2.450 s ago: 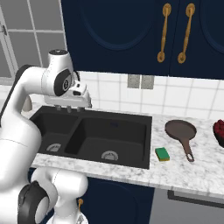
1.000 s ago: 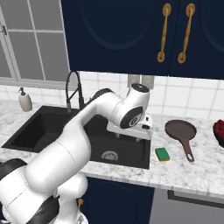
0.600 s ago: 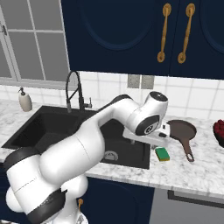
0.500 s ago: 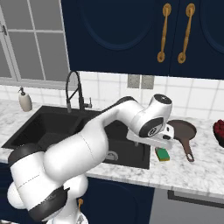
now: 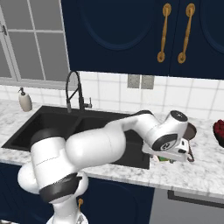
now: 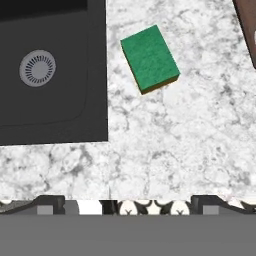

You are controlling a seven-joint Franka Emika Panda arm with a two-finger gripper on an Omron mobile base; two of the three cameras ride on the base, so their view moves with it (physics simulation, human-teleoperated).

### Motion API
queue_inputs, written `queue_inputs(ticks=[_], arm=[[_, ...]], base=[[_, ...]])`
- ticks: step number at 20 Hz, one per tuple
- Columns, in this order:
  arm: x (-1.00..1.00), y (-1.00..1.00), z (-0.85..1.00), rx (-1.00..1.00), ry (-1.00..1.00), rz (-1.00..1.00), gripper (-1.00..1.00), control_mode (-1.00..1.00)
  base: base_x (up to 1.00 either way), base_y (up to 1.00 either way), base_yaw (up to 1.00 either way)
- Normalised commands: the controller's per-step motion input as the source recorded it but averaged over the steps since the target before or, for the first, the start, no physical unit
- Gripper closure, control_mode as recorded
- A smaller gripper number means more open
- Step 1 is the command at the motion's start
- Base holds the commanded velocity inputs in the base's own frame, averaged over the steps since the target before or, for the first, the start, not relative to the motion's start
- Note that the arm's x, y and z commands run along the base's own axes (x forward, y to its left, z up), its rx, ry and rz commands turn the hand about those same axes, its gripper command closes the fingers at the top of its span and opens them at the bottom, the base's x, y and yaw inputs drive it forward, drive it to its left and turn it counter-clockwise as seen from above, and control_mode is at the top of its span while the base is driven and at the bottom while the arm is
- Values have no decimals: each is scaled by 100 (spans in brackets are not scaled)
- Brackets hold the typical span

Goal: Pick the pan and sponge and place them into the sink. Then turn on the water.

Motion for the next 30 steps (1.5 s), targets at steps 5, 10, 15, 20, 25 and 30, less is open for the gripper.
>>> queue_inputs(ticks=[5, 10, 15, 20, 25, 30], arm=[[18, -37, -19, 0, 0, 0, -100, -100], [34, -13, 0, 0, 3, 0, -100, -100], [35, -16, -3, 0, 0, 0, -100, -100], [16, -8, -19, -5, -1, 0, -100, -100], [1, -21, -27, -7, -4, 0, -100, -100], [8, -20, -8, 0, 0, 0, -100, -100]], base=[[0, 0, 0], [0, 0, 0], [0, 0, 0], [0, 0, 0], [0, 0, 0], [0, 0, 0]])
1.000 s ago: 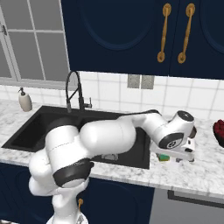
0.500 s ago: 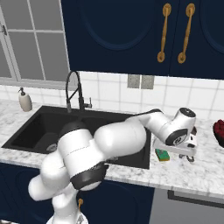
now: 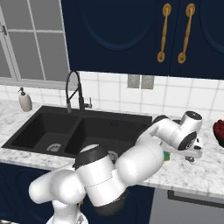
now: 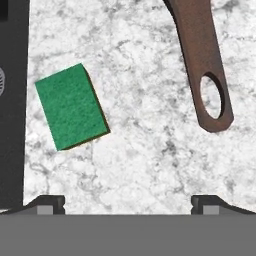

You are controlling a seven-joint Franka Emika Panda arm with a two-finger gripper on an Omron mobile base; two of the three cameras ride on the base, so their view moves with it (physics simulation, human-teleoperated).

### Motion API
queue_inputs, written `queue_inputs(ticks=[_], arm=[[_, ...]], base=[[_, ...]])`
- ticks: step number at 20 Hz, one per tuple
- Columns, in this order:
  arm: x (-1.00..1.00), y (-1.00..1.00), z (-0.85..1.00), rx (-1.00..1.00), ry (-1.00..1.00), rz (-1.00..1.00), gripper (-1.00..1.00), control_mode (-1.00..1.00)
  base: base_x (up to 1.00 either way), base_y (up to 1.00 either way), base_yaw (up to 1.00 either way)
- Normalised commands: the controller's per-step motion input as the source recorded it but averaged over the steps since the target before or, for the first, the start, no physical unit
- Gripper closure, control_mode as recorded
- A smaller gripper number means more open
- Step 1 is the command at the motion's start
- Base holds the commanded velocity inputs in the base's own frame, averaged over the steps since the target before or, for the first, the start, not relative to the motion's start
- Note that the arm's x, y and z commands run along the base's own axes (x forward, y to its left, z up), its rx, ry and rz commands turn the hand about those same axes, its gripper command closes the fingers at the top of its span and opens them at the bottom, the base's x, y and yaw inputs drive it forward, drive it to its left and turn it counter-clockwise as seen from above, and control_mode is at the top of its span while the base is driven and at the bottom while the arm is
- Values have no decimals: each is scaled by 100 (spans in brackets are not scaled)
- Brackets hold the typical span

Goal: Pick the pan and sponge and place them into the sink. Then turn on the water.

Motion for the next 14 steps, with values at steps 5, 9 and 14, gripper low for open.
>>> queue_inputs(ticks=[5, 9, 14], arm=[[6, -14, 0, 0, 0, 0, -100, -100], [13, -14, 0, 0, 0, 1, -100, -100], [18, -2, -14, 0, 0, 3, -100, -100]], base=[[0, 0, 0], [0, 0, 0], [0, 0, 0]])
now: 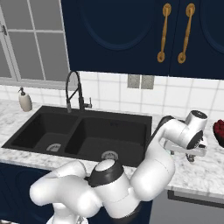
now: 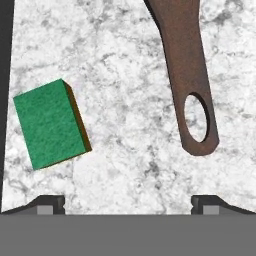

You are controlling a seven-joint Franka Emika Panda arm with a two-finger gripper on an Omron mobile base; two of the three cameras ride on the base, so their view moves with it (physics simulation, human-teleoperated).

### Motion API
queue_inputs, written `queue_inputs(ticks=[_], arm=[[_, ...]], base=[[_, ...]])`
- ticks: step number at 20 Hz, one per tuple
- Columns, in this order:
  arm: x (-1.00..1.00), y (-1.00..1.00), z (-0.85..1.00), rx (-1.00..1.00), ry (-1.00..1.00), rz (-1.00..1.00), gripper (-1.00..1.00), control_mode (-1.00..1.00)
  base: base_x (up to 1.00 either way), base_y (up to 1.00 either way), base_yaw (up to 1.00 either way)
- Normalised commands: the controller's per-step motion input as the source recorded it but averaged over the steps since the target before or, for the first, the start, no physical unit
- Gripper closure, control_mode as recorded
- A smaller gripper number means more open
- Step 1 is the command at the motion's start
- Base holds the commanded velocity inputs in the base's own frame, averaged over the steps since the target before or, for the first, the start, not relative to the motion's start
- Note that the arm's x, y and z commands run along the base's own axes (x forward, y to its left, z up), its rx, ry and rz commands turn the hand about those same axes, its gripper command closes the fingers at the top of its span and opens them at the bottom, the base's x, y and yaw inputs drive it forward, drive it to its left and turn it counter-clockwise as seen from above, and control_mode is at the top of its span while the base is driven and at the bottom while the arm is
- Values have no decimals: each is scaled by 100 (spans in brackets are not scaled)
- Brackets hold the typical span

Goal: Pick the pan and sponge and place them into the sink. Then turn on the water.

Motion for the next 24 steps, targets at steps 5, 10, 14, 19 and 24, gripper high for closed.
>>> queue_inputs(ticks=[5, 10, 14, 19, 24], arm=[[20, -4, -17, 0, 0, 4, -100, -100], [11, -19, -4, 0, 0, 1, -100, -100], [11, -18, -5, 0, 0, 1, -100, -100], [17, -11, -10, 0, 0, 3, -100, -100], [13, -20, -16, 0, 0, 4, -100, -100]], base=[[0, 0, 0], [0, 0, 0], [0, 0, 0], [0, 0, 0], [0, 0, 0]])
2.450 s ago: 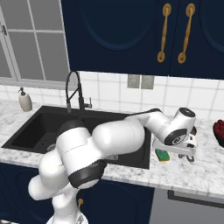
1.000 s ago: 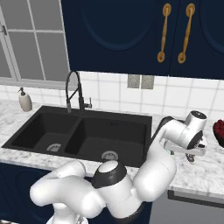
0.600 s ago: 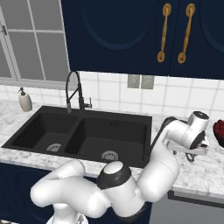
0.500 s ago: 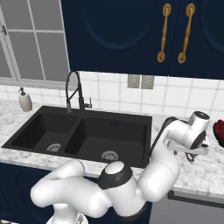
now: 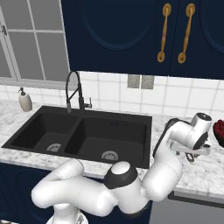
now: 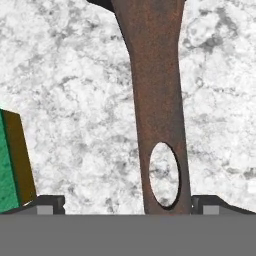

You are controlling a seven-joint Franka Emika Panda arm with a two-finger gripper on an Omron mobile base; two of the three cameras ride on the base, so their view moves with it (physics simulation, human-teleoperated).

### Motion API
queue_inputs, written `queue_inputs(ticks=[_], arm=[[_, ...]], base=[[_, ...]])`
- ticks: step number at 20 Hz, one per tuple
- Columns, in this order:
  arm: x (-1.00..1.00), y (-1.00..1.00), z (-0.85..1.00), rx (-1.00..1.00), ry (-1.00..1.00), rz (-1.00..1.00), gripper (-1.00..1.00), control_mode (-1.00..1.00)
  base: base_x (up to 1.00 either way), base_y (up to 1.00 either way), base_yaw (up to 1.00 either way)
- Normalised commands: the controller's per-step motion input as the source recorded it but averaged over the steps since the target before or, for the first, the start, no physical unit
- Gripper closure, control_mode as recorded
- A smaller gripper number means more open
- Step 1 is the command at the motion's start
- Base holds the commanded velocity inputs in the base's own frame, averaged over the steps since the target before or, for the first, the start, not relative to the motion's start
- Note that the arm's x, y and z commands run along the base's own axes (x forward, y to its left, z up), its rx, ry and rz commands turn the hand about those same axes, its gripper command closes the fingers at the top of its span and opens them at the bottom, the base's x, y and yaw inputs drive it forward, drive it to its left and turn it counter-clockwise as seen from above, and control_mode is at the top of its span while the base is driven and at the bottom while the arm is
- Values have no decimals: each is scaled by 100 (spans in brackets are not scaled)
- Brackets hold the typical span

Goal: Pick the pan and sponge and place them into the sink. Then turn on the water.

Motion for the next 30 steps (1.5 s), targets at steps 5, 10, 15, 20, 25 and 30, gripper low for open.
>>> queue_inputs(ticks=[5, 10, 15, 20, 25, 30], arm=[[14, -19, -13, 0, 0, 3, -100, -100], [9, -1, -21, 0, 0, 1, -100, -100], [10, -1, -19, 0, 0, 0, -100, -100], [6, -15, -3, 0, 0, 0, -100, -100], [1, -3, -15, 0, 0, 0, -100, -100], [0, 0, -26, 0, 1, 0, -100, -100]], base=[[0, 0, 0], [0, 0, 0], [0, 0, 0], [0, 0, 0], [0, 0, 0], [0, 0, 0]])
